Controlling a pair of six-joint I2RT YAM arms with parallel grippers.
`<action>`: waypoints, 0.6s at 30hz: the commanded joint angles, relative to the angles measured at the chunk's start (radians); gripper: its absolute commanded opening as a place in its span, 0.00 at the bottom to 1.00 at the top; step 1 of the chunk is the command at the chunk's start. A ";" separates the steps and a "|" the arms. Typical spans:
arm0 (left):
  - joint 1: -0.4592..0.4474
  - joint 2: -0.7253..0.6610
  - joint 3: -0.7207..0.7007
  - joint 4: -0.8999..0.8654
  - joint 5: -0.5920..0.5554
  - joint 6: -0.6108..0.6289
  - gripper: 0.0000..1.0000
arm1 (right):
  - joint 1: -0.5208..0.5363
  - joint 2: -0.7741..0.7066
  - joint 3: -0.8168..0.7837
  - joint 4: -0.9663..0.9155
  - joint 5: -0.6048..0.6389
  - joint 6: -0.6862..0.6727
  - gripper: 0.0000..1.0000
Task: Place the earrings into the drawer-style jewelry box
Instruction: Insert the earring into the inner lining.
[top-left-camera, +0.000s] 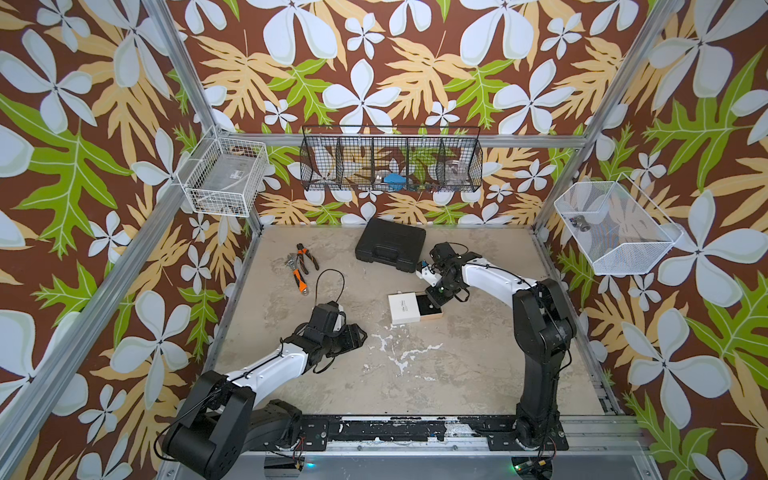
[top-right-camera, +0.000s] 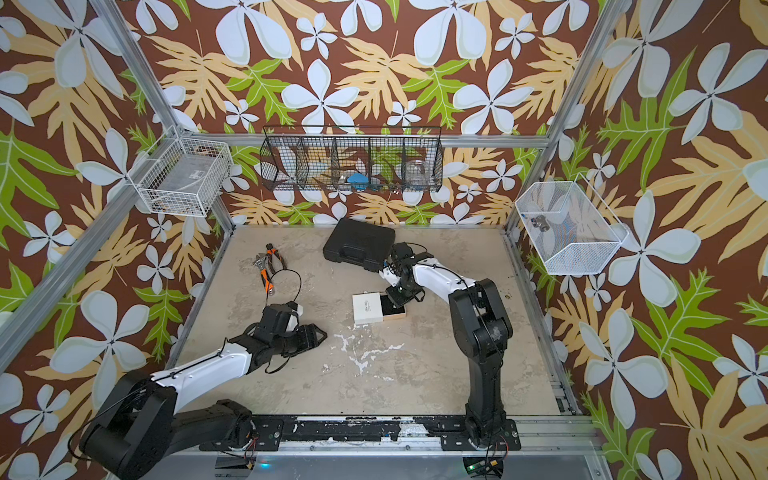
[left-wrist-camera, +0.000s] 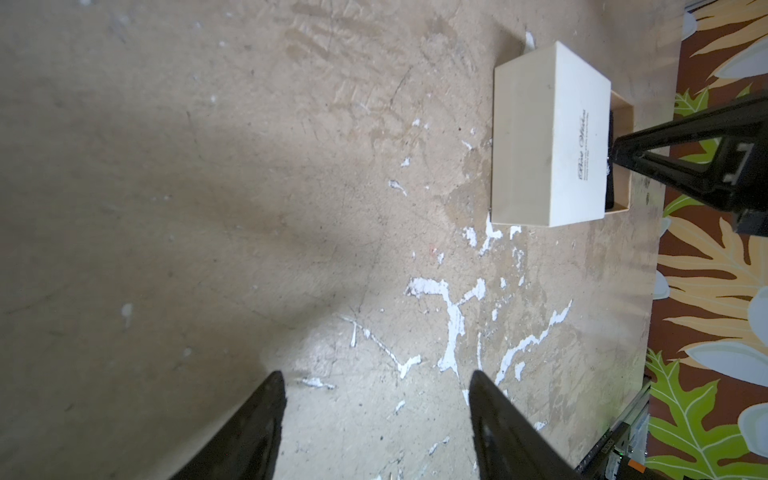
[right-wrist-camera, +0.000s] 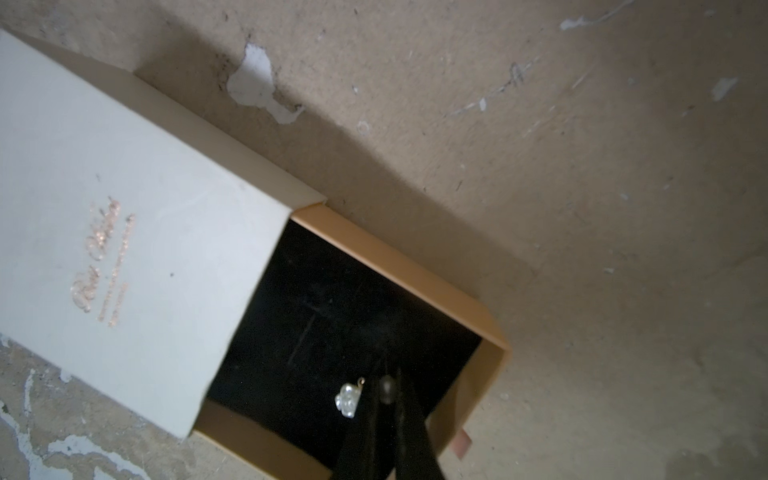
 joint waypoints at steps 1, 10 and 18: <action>0.001 0.002 0.005 -0.001 -0.002 0.014 0.71 | 0.004 0.009 0.014 -0.027 0.017 -0.010 0.02; 0.001 0.002 0.005 -0.003 -0.003 0.016 0.70 | 0.014 0.033 0.039 -0.047 0.022 -0.016 0.02; 0.000 0.004 0.005 -0.004 -0.001 0.016 0.70 | 0.021 0.061 0.057 -0.067 0.045 -0.018 0.03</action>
